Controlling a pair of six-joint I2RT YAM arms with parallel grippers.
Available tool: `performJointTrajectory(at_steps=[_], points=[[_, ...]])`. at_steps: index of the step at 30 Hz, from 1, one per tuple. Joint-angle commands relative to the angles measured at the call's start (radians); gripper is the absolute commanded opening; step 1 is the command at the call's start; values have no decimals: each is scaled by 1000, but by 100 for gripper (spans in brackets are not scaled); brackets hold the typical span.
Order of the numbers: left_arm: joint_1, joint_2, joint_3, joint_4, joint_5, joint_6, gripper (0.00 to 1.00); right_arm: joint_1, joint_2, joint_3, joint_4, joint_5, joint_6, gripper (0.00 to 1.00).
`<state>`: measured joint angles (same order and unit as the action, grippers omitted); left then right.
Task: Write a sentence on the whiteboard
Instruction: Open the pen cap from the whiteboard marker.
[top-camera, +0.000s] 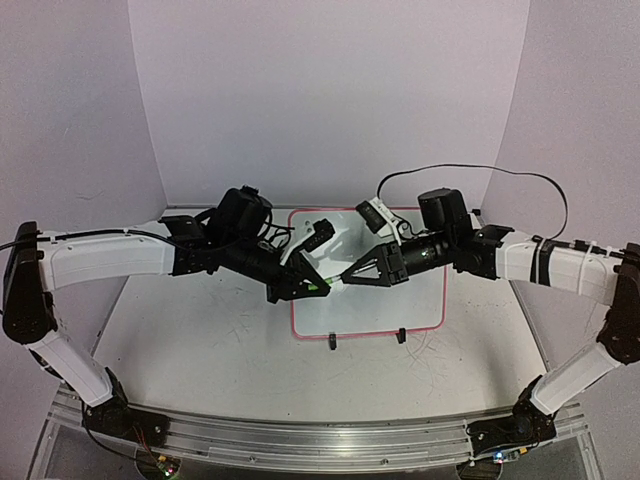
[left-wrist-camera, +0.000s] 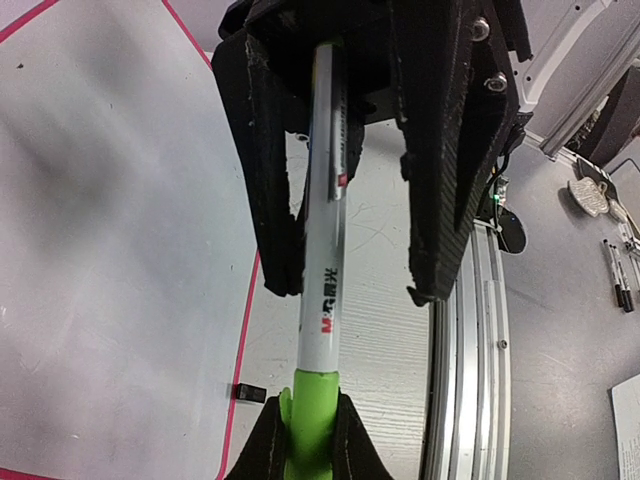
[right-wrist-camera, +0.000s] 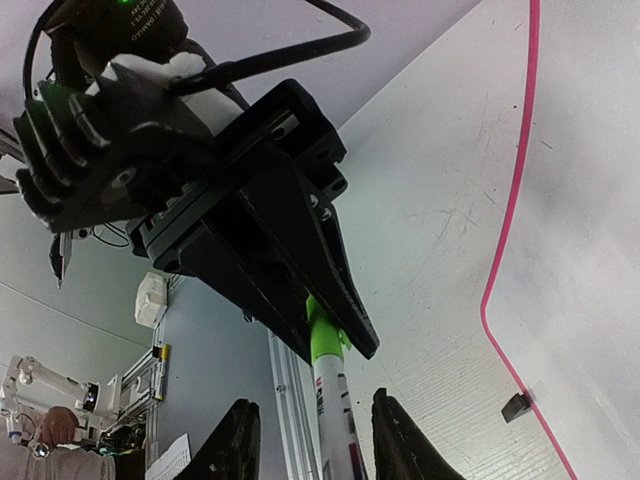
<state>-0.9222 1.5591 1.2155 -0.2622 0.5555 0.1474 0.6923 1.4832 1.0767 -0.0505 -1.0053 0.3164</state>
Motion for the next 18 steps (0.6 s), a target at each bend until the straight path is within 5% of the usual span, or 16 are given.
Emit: performJointTrajectory(at_steps=[1,9,18], points=[[-6,-52,3,78,-13,-19,0,21,-42,-1,40,2,-7,39],[-6,-21,28,81,19,-27,0,22,-17,15,41,-20,-6,30],[-7,-27,18,82,6,-27,0,23,-17,10,41,-35,-9,1]])
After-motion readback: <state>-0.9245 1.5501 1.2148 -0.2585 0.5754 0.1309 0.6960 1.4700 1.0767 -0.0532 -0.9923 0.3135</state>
